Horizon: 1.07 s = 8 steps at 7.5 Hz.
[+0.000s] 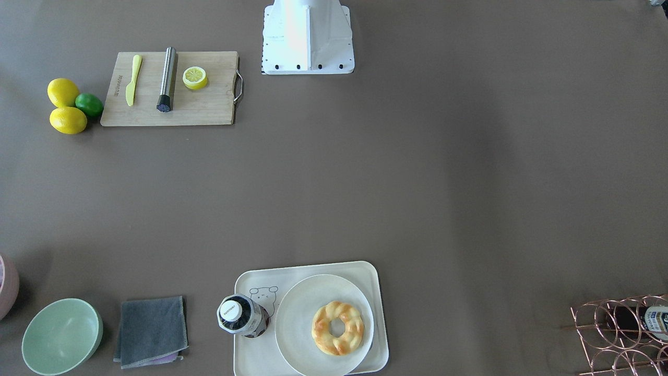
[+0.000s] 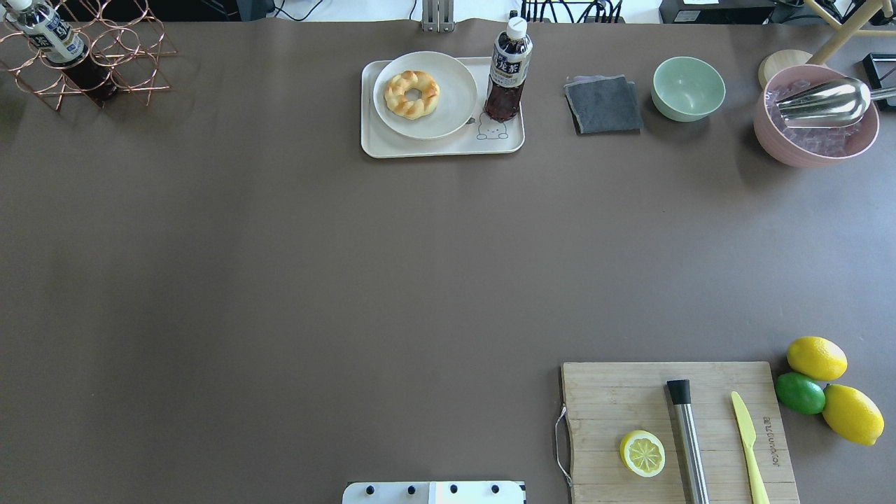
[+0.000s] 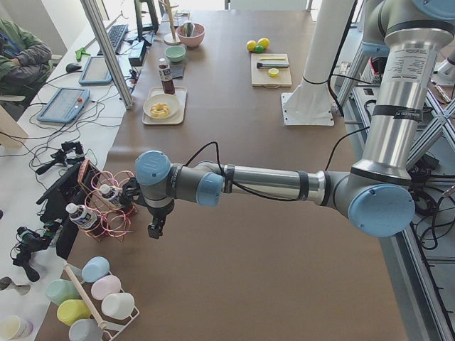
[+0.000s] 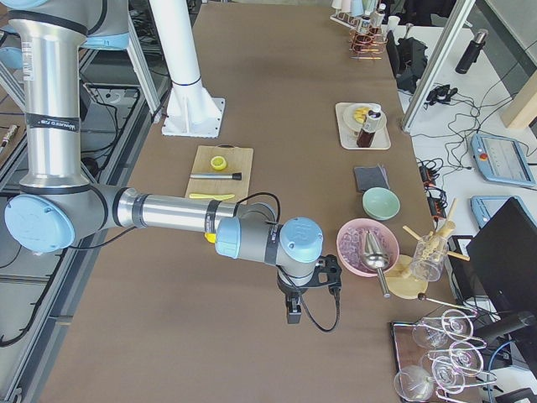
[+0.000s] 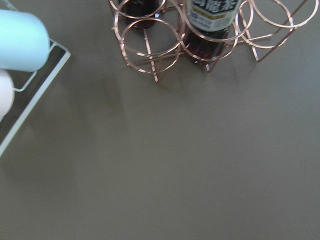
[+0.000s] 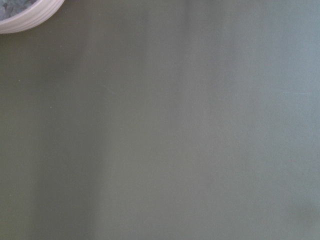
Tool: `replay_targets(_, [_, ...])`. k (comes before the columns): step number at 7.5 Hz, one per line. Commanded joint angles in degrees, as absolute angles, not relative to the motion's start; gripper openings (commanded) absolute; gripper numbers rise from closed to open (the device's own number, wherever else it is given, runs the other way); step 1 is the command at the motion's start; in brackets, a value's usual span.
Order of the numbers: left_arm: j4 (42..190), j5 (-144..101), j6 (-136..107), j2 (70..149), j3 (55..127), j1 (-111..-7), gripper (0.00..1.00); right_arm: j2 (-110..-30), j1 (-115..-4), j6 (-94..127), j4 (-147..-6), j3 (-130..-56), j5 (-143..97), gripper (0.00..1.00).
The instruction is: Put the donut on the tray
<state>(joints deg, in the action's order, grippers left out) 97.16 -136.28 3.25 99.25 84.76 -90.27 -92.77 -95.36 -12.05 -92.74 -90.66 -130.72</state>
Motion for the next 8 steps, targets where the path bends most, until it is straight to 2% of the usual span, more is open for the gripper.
replay_targets(1, [95.26, -136.05, 11.51, 92.24, 84.99, -95.52, 0.98, -92.81, -95.36, -12.04, -92.46, -90.09, -130.78, 1.0])
replay_targets(3, [95.62, -135.96, 11.51, 89.32, 86.3, -97.73, 0.98, -92.81, -95.36, -11.95, -92.46, -90.09, -130.96, 1.0])
replay_targets(4, [95.28, -136.05, 11.34, 86.77, 89.96, -97.82, 0.98, -92.81, -95.36, -11.95, -92.46, -90.0, -131.04, 1.0])
replay_targets(8, [92.46, -135.61, 11.25, 87.02, 92.81, -97.82, 0.98, -92.81, -95.27, -12.04, -92.46, -89.56, -130.96, 1.0])
